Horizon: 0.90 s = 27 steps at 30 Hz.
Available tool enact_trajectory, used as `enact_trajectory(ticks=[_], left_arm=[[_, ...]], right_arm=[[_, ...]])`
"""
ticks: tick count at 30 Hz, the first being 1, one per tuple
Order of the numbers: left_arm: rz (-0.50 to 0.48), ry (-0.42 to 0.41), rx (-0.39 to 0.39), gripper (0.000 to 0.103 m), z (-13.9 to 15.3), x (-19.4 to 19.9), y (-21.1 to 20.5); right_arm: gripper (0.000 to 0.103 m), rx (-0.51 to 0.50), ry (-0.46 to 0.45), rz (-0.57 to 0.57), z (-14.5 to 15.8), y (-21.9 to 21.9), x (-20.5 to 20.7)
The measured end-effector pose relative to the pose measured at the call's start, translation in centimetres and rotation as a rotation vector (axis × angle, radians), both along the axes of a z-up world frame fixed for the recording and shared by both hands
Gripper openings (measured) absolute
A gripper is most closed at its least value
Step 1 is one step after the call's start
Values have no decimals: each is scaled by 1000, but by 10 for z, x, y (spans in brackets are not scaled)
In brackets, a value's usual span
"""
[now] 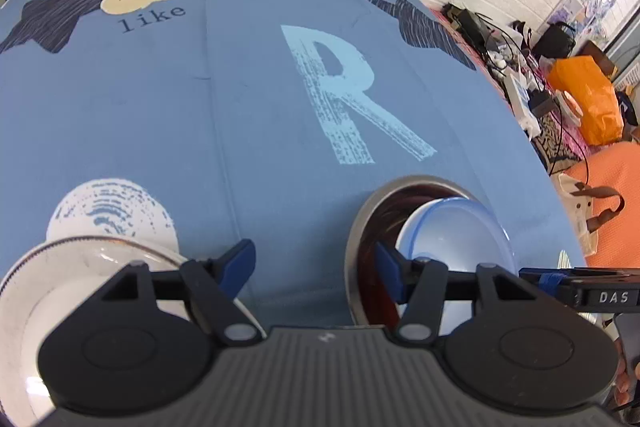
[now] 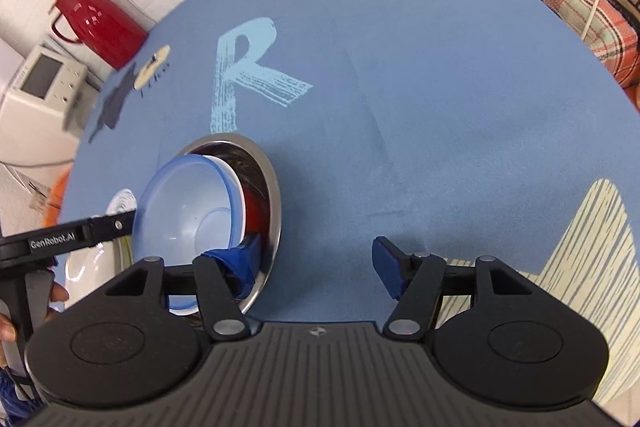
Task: Organize plates and bowls
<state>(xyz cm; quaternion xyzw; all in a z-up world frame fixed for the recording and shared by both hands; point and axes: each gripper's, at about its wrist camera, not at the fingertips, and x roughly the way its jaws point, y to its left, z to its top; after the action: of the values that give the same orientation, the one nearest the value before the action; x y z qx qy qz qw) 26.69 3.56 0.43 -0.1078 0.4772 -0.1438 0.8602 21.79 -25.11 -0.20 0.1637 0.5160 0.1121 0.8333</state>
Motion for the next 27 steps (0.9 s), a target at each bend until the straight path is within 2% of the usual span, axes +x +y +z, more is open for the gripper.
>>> enact_trajectory(ticks=[3, 5, 13, 18, 23, 27], left_arm=[[-1, 7, 5, 60, -3, 3, 1], [-13, -3, 43, 60, -4, 4, -1], [-57, 4, 54, 68, -8, 12, 3], [-62, 1, 51, 67, -9, 13, 3], [-60, -12, 69, 66, -7, 8, 1], [-68, -23, 75, 63, -6, 3, 0]], right_arm=[[48, -62, 2, 38, 0, 7, 8], [48, -81, 15, 43, -5, 11, 14], [50, -104, -15, 61, -9, 14, 15], [51, -110, -37, 48, -10, 16, 13], [51, -146, 21, 11, -8, 21, 20], [51, -171, 22, -15, -9, 25, 20]])
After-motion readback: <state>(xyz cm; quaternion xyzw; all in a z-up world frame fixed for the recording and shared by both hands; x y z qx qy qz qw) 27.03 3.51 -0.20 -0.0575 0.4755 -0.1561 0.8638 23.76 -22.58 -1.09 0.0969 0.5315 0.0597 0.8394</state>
